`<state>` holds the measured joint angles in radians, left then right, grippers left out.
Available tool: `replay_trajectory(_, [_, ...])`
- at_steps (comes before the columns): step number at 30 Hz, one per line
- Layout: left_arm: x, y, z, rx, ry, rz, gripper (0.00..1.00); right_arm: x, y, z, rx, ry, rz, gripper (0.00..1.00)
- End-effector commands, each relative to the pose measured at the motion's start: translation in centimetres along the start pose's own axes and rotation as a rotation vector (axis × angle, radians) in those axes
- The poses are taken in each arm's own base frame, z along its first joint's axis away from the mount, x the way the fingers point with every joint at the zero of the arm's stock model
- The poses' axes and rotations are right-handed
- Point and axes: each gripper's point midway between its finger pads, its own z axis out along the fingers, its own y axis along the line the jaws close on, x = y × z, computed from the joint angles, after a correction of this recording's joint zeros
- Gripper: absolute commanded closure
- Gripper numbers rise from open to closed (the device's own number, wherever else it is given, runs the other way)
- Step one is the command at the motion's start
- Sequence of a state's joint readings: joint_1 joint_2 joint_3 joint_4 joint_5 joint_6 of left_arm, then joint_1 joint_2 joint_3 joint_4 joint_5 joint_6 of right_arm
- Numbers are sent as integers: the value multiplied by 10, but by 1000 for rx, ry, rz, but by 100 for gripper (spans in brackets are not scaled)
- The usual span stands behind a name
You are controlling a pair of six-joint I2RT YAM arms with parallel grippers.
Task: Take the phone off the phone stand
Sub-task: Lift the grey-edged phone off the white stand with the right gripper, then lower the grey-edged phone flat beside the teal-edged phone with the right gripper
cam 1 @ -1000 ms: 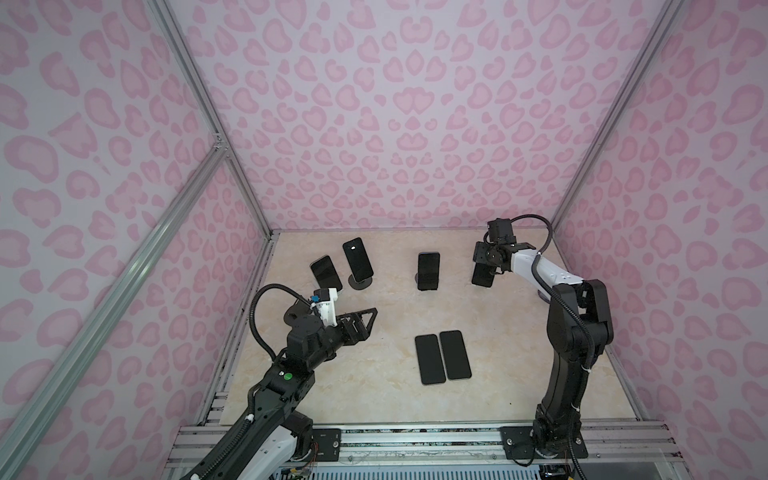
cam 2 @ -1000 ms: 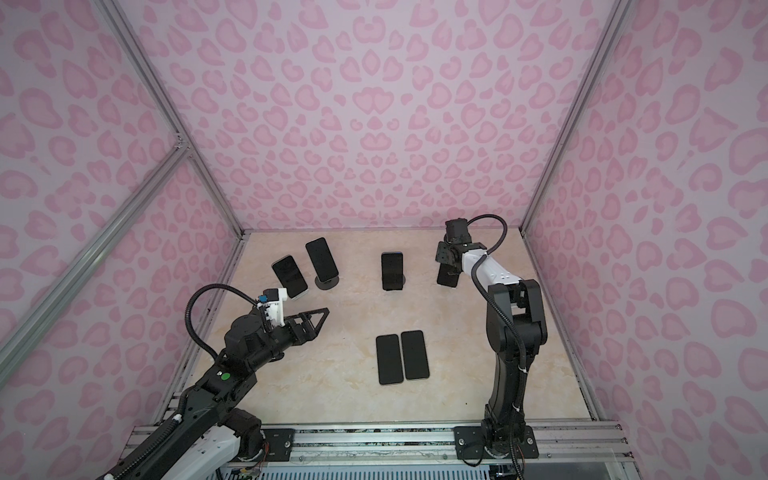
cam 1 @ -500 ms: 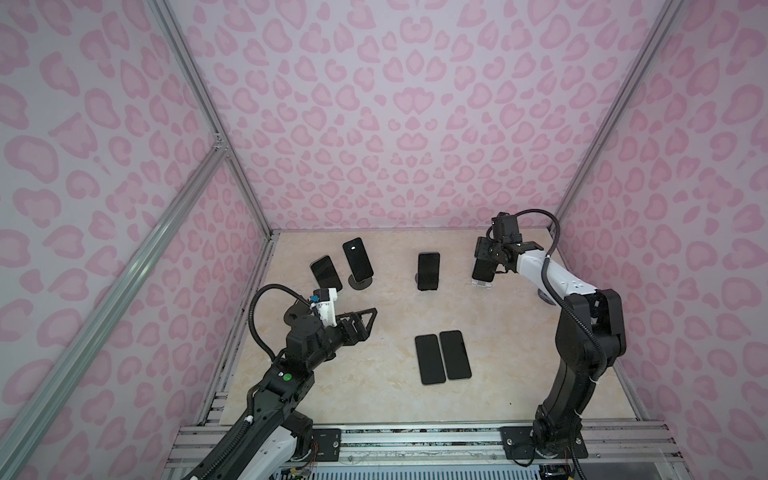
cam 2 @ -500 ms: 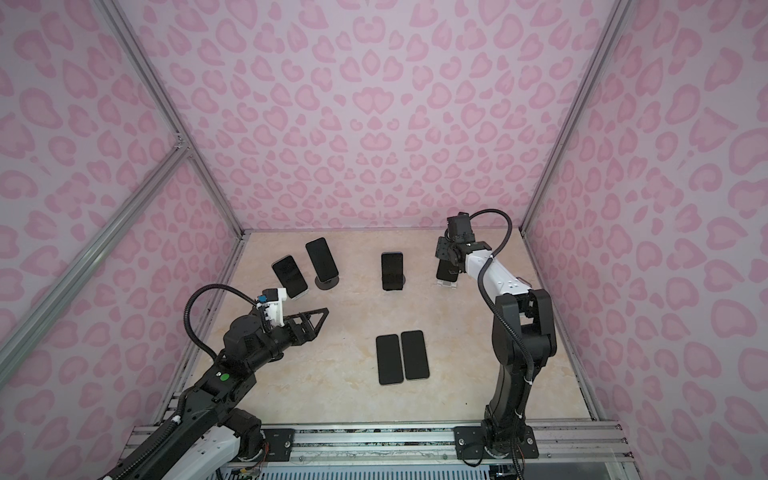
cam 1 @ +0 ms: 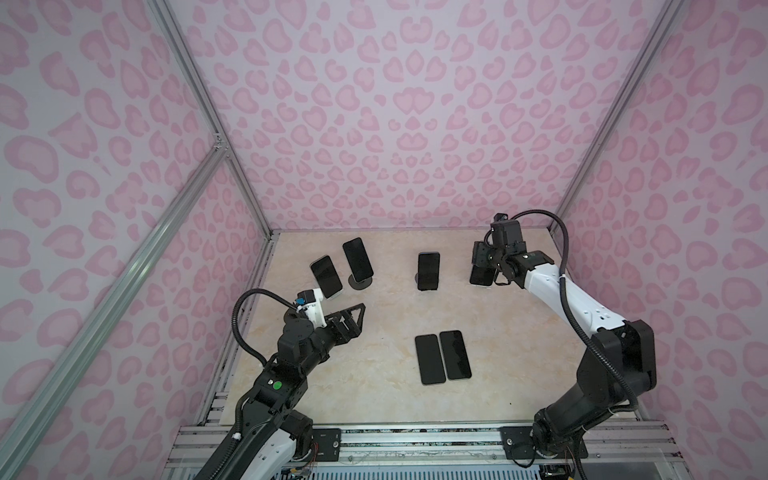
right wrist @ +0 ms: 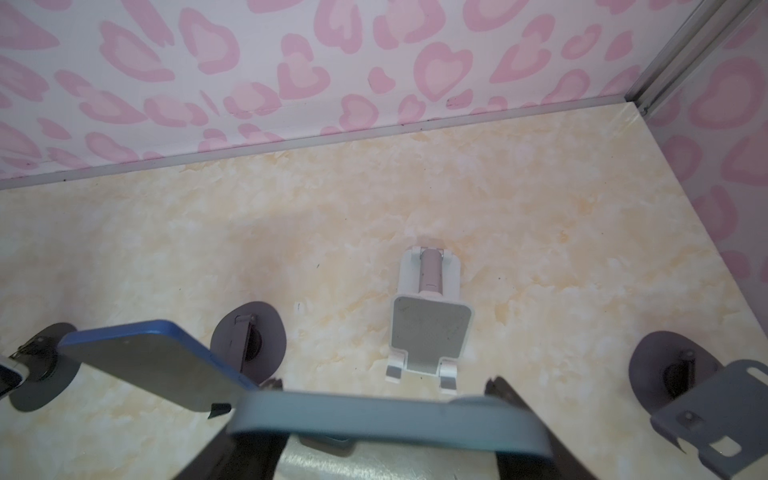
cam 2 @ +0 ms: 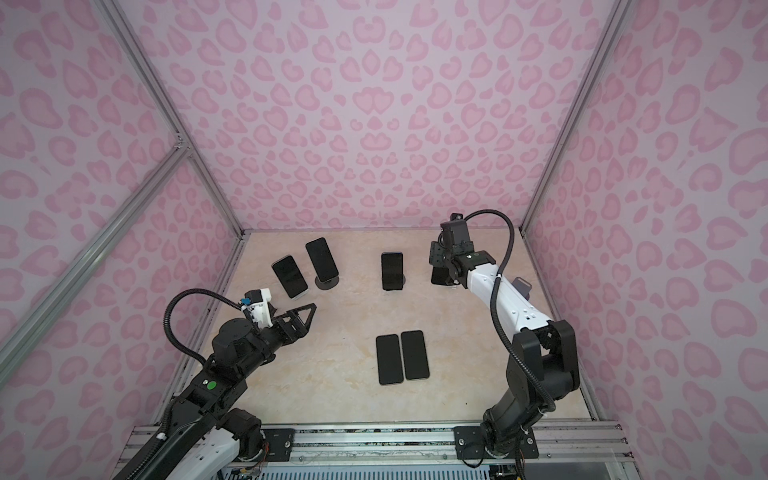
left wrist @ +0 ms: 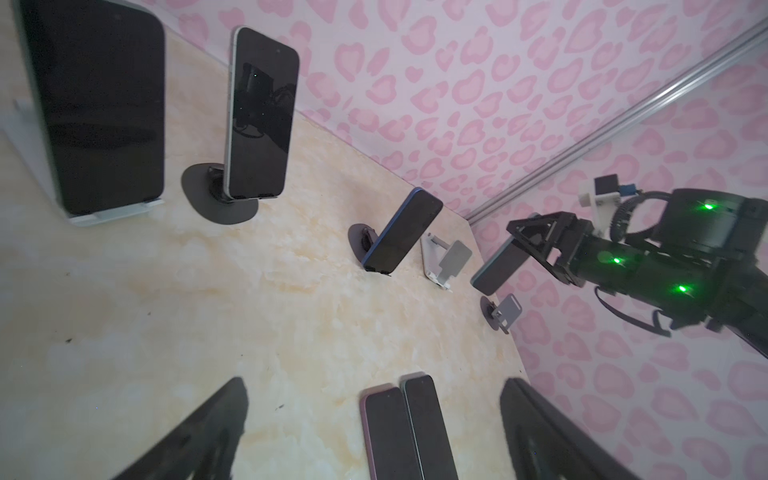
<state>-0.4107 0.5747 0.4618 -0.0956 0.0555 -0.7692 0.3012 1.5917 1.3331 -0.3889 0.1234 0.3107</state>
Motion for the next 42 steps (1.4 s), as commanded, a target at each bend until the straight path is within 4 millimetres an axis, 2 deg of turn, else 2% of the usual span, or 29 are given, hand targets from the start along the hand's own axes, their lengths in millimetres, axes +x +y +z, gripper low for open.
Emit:
replay_trajectory(1, [-3, 26, -8, -126, -49, -42, 2, 13, 7, -13, -2, 21, -16, 33])
replay_trajectory(8, [-2, 37, -19, -152, -85, -51, 3, 45, 15, -44, -36, 65, -62, 34])
replay_trajectory(15, [5, 42, -15, -151, -78, -65, 3, 103, 1, -65, -56, 198, -84, 34])
replay_trajectory(22, [11, 43, -4, -154, -41, -74, 3, 173, -15, -69, -36, 335, -60, 34])
replay_trajectory(27, [13, 44, 0, -163, -26, -77, 3, 201, -21, -67, -15, 384, -64, 34])
replay_trajectory(33, [12, 44, 1, -161, -33, -84, 3, 222, -20, -55, -17, 452, -83, 34])
replay_trajectory(42, [15, 47, 0, -166, -27, -85, 3, 228, -15, -40, -28, 484, -105, 34])
